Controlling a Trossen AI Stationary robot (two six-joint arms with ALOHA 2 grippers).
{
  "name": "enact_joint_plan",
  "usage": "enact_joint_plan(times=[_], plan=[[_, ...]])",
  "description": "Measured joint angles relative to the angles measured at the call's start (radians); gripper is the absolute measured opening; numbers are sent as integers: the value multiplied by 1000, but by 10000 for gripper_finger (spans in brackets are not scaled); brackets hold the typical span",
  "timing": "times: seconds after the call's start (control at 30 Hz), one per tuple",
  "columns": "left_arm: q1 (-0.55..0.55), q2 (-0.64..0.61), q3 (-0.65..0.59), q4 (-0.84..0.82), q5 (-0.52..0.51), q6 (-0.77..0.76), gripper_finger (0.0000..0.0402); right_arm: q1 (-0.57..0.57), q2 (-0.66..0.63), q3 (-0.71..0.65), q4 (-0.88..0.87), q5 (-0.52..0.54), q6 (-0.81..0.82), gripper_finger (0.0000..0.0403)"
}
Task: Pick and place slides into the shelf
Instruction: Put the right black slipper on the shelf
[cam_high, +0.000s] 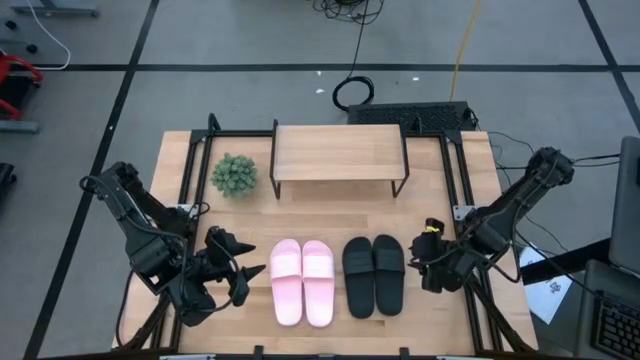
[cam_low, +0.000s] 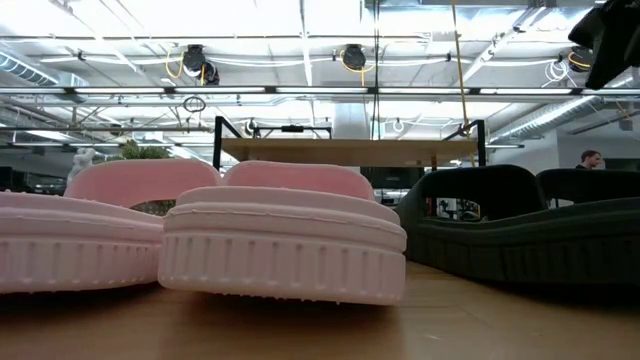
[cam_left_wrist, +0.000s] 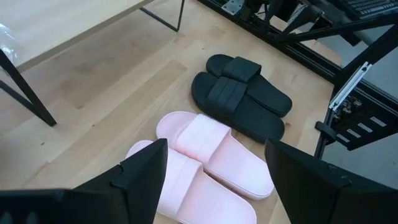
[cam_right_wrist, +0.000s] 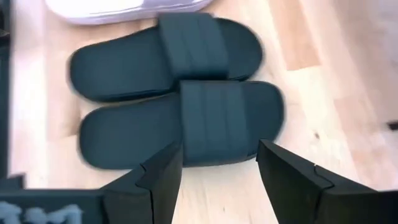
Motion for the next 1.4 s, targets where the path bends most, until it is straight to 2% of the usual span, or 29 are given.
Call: enact_joint_plan(times=[0.17, 0.3, 0.4, 0.6, 0.77, 0.9, 1.03, 1.17, 1.4], plan=[[0, 0, 0, 0, -1, 0, 271, -20, 0, 0, 112, -3, -121, 197], [0, 0, 0, 0, -2, 0, 271, -33, 1, 0, 173, -81, -146, 197], [0, 0, 0, 0, -16, -1, 271, -34, 1, 0, 178, -135, -148, 197], [0, 0, 0, 0, -34, -2, 271, -34, 1, 0, 184, -137, -95, 197], [6, 0, 0, 1, -38, -3, 271, -39, 1, 0, 181, -138, -162, 197], [20, 0, 0, 1, -37, -3, 271, -82, 1, 0, 147, -137, -131, 196], [35, 0, 0, 1, -31, 0, 271, -157, -10, 0, 81, -216, -150, 196], [39, 0, 0, 1, -27, 0, 271, -233, -35, -25, 90, -308, -229, 196], [39, 0, 0, 1, -26, -2, 271, -365, -137, -156, 121, -452, -288, 196]])
